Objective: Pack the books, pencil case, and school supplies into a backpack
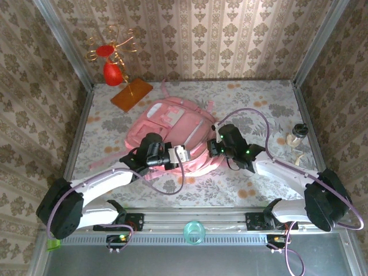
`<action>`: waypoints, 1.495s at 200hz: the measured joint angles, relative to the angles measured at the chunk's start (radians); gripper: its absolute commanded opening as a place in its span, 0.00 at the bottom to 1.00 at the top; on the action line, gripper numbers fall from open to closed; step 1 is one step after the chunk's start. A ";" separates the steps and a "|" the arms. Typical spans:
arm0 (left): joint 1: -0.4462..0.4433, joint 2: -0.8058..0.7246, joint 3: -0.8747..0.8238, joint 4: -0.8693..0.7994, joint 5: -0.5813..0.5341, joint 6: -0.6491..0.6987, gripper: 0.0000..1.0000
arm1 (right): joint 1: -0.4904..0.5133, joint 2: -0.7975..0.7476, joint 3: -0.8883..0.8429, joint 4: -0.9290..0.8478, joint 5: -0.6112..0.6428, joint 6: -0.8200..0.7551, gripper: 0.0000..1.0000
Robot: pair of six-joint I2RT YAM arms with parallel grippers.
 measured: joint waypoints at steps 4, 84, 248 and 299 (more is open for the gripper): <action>0.007 -0.005 -0.004 0.000 0.004 -0.002 0.00 | -0.002 0.005 0.005 -0.003 0.000 -0.002 0.00; 0.055 -0.042 -0.074 0.062 0.025 -0.075 0.00 | -0.005 -0.009 -0.013 0.026 -0.011 -0.008 0.00; 0.148 0.091 0.016 0.063 0.040 -0.091 0.00 | -0.014 -0.150 -0.123 -0.006 -0.038 -0.098 0.39; 0.169 0.034 -0.028 0.060 0.078 -0.088 0.00 | -0.129 0.022 0.076 -0.027 -0.252 -0.218 0.51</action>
